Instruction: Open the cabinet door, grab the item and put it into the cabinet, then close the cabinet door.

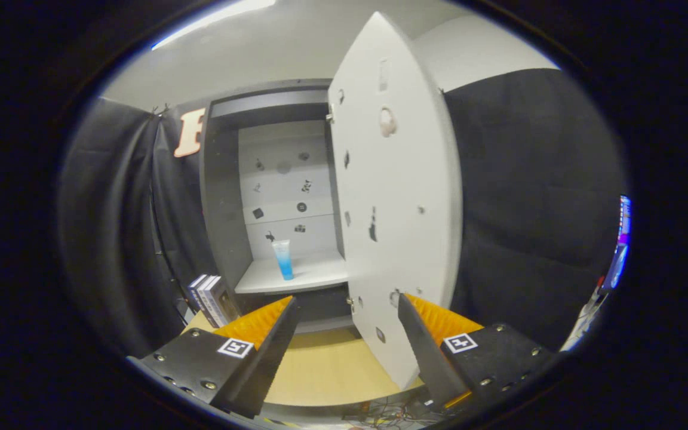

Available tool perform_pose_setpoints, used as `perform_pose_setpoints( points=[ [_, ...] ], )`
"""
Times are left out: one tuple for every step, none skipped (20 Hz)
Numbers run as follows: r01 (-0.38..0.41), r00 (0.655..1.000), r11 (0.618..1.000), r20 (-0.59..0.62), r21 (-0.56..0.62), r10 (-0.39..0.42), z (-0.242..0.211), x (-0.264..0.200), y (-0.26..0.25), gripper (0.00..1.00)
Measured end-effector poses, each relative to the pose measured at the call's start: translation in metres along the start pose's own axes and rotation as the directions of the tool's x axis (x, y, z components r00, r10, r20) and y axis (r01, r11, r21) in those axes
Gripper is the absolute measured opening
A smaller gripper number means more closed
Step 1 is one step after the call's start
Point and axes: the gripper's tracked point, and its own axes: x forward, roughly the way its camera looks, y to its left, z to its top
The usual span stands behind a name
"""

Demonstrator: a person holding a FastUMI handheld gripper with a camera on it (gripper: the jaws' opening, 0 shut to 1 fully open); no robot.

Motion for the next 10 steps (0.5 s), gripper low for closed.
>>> perform_pose_setpoints(
  points=[
    [0.018,1.0,1.0,0.008,0.009,-0.018,0.003,-0.005,-0.02,1.0],
    [0.034,0.999,0.999,0.009,0.016,-0.034,0.005,-0.007,-0.038,1.0],
    [0.044,0.999,0.999,0.012,0.021,-0.044,0.007,-0.008,-0.056,1.0],
    [0.055,0.998,0.998,0.007,0.027,-0.056,0.009,-0.003,-0.07,1.0],
    [0.056,0.998,0.998,0.0,0.032,-0.056,0.012,0.003,-0.082,1.0],
    [0.056,0.998,0.998,-0.001,0.037,-0.056,0.016,0.01,-0.095,0.99],
    [0.055,0.998,0.998,0.001,0.04,-0.055,0.019,0.017,-0.108,0.99],
    [0.052,0.999,0.998,-0.004,0.045,-0.052,0.02,0.023,-0.119,0.99],
    [0.038,0.999,0.998,-0.011,0.055,-0.037,0.02,0.031,-0.126,0.99],
    [0.01,1.0,0.998,-0.02,0.064,-0.009,0.019,0.038,-0.126,0.99]
  ],
)
